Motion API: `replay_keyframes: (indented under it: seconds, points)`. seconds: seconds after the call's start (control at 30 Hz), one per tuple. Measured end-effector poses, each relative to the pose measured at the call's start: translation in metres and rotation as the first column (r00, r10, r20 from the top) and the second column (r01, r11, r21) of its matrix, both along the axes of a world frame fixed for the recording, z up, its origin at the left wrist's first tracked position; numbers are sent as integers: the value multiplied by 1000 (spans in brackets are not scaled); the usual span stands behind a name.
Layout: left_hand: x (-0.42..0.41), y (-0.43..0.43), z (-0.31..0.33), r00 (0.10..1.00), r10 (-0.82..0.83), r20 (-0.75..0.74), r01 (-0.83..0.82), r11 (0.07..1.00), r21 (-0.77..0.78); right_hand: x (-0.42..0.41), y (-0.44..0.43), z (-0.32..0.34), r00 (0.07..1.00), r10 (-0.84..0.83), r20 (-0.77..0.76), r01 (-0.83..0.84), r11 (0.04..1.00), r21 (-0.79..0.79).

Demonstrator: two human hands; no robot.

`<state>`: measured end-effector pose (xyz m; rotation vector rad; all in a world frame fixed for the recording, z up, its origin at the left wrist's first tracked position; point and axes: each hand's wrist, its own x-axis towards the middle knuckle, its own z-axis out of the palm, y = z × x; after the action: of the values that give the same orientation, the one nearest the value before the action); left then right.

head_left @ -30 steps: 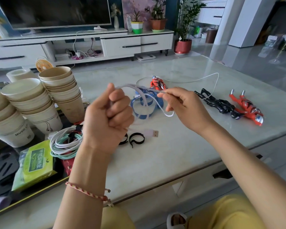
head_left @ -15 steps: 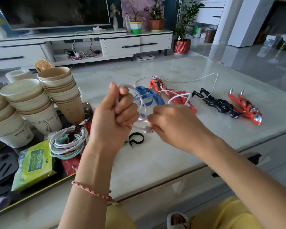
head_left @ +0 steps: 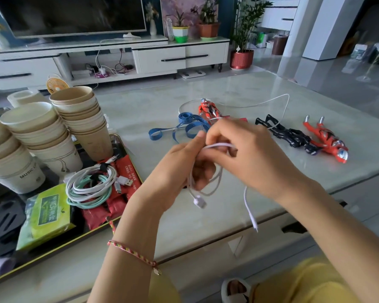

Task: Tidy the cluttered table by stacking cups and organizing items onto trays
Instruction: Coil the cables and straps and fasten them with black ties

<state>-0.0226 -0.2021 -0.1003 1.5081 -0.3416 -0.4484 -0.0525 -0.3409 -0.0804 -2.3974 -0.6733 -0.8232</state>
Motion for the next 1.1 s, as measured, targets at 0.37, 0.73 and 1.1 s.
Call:
replay_keyframes:
  seconds: [0.37, 0.73, 1.1]
  points:
    - [4, 21, 12, 879, -325, -349, 58, 799, -599, 27, -29, -19, 887, 260, -382, 16, 809, 587]
    - [4, 19, 10, 927, -48, -373, -268, 611, -745, 18, 0, -33, 900, 25, -435, 168, 901, 400]
    - [8, 11, 8, 890, 360, -278, -443, 542, -714, -10, 28, -31, 861, 87, -500, 112, 929, 353]
